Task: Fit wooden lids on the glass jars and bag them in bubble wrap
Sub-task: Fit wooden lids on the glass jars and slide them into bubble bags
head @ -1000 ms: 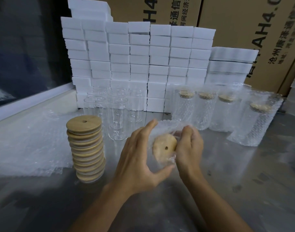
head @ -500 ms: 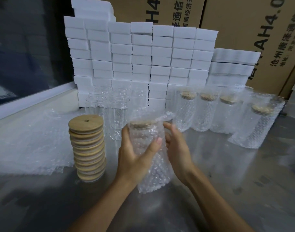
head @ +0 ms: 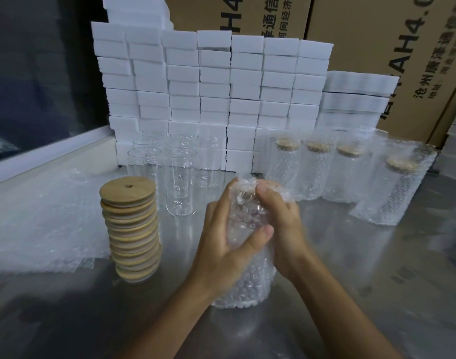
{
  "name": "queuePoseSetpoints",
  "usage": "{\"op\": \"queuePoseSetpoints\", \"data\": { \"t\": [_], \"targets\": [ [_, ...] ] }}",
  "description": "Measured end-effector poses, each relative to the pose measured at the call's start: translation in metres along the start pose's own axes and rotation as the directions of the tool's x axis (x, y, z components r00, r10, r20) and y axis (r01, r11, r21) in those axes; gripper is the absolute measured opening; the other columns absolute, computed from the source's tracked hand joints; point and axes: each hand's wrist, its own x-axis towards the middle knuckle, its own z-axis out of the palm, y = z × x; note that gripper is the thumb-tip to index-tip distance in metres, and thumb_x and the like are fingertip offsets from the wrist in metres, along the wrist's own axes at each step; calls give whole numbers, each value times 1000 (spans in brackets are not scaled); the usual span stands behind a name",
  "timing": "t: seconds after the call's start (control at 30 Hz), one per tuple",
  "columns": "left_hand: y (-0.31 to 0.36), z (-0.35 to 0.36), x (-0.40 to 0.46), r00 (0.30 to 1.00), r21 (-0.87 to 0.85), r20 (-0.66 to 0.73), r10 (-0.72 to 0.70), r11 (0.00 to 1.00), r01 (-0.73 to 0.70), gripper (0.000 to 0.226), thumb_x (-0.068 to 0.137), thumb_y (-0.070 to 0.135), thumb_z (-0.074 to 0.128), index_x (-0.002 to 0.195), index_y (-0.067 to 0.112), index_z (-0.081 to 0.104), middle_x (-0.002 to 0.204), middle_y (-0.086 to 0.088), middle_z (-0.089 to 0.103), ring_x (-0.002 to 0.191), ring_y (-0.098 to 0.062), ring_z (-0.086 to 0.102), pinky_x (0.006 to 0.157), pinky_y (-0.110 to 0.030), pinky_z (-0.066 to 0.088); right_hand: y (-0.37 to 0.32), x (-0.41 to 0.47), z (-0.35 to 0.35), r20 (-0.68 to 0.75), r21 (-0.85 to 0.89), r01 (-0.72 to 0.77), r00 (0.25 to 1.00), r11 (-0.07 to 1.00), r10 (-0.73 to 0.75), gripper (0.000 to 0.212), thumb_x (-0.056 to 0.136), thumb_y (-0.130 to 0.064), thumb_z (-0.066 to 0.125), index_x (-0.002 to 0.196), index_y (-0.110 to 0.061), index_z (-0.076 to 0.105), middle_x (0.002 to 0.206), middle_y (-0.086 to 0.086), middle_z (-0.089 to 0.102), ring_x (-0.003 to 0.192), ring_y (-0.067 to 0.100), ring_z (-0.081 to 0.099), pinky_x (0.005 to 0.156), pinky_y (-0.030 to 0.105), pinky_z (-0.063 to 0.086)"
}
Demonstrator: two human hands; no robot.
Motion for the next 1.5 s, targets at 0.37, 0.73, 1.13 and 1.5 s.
{"op": "queuePoseSetpoints", "data": {
  "t": [0.37,0.73,1.13,1.5],
  "targets": [
    [-13,-10,0,960,-200,146,-240,943,266,75,58,34,90,124,23,57,114,1,71,108,-17,67,94,-37,53,-2,0,2,-21,38,-133,991,990,133,93,71,-67,77,134,-1,59,131,24,64,124,40,61,109,59,45],
    [-3,-10,5,917,-108,-327,-227,973,202,60,54,58,86,98,72,47,96,41,62,89,21,58,72,-3,45,13,-5,-21,428,-462,-226,790,858,438,63,82,-19,81,129,-48,51,133,-37,56,131,-14,45,107,14,41],
    [-26,-7,0,952,171,-28,-306,936,306,70,70,59,61,135,34,49,129,17,49,122,-4,48,105,-29,40,49,8,-43,11,-434,-48,998,900,58,65,55,-31,92,115,-23,68,109,-2,77,103,14,73,86,32,58],
    [-54,-15,-3,976,481,-39,-216,852,207,27,77,30,76,85,44,55,101,19,50,89,8,52,74,-5,35,40,61,-131,-683,-669,-411,668,619,-295,91,66,-47,89,138,-12,45,136,15,56,129,38,52,106,55,44]
  ]
}}
